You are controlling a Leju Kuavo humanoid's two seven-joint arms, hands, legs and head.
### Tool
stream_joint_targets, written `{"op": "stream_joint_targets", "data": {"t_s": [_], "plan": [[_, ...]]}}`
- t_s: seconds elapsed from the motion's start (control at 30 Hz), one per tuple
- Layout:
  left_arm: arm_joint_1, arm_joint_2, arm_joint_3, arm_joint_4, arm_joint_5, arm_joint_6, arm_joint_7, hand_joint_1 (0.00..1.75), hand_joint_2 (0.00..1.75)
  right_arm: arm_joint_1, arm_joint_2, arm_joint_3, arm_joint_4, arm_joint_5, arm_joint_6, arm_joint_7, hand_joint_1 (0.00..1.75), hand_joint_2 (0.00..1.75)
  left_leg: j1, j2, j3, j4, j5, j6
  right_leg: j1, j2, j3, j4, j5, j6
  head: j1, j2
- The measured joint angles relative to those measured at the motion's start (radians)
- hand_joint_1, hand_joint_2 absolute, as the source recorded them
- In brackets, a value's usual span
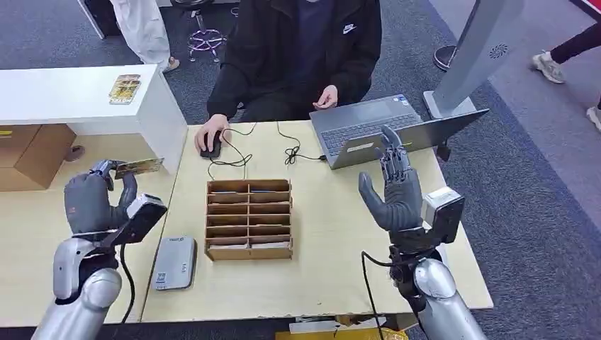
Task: Pass the card to the sensor for recognition and then transmit it.
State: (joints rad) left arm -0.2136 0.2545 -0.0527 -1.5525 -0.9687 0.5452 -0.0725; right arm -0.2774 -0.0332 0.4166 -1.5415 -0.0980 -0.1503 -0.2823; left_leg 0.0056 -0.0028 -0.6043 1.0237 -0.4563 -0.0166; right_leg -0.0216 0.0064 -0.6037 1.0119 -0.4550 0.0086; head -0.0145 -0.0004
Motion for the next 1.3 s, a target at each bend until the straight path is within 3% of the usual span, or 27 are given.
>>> {"op": "stream_joint_targets", "data": {"t_s": [0.3, 0.67, 0.9, 1.17, 1.23, 1.3], "plan": [[-0.259, 0.045, -0.136, 0.210, -0.227, 0.049, 0.038, 1.75, 1.75, -0.002, 0.000, 0.014, 0.000, -0.021, 0.005, 0.003, 0.00, 1.75, 0.000, 0.000, -0.001, 0.000, 0.000, 0.000, 0.000, 0.000, 0.000, 0.000, 0.000, 0.000, 0.000, 0.000], [-0.494, 0.056, -0.318, 0.466, -0.387, 0.034, 0.041, 1.75, 1.75, -0.002, 0.000, 0.024, 0.000, -0.038, 0.033, -0.003, 0.00, 1.75, 0.000, 0.000, -0.001, 0.000, 0.000, 0.000, 0.000, 0.001, 0.000, 0.000, 0.000, 0.000, 0.000, 0.000], [-0.572, 0.057, -0.408, 0.548, -0.424, -0.004, 0.065, 1.75, 1.75, -0.002, 0.000, 0.024, 0.000, -0.037, 0.036, 0.000, 0.00, 1.75, 0.000, 0.001, -0.001, 0.000, 0.000, 0.000, 0.000, 0.002, -0.001, 0.000, 0.000, 0.000, 0.000, 0.000], [-0.596, 0.055, -0.454, 0.577, -0.426, -0.024, 0.086, 1.75, 1.75, -0.001, 0.000, 0.024, -0.006, -0.030, 0.036, 0.008, 0.00, 1.75, 0.000, 0.002, -0.001, 0.000, 0.000, 0.000, 0.000, 0.003, -0.001, 0.000, 0.000, 0.000, 0.000, 0.000], [-0.596, 0.055, -0.461, 0.579, -0.425, -0.025, 0.091, 0.00, 1.75, -0.001, 0.000, 0.024, -0.008, -0.029, 0.036, 0.008, 0.00, 1.75, 0.000, 0.002, -0.001, 0.000, 0.000, 0.000, 0.000, 0.003, -0.001, 0.000, 0.000, 0.000, 0.000, 0.000], [-0.596, 0.053, -0.467, 0.580, -0.422, -0.025, 0.100, 0.00, 1.75, 0.000, 0.000, 0.024, -0.009, -0.027, 0.037, 0.010, 0.00, 1.75, 0.000, 0.002, -0.001, 0.000, 0.000, 0.000, 0.000, 0.003, -0.001, 0.000, 0.000, 0.000, 0.000, 0.000]]}}
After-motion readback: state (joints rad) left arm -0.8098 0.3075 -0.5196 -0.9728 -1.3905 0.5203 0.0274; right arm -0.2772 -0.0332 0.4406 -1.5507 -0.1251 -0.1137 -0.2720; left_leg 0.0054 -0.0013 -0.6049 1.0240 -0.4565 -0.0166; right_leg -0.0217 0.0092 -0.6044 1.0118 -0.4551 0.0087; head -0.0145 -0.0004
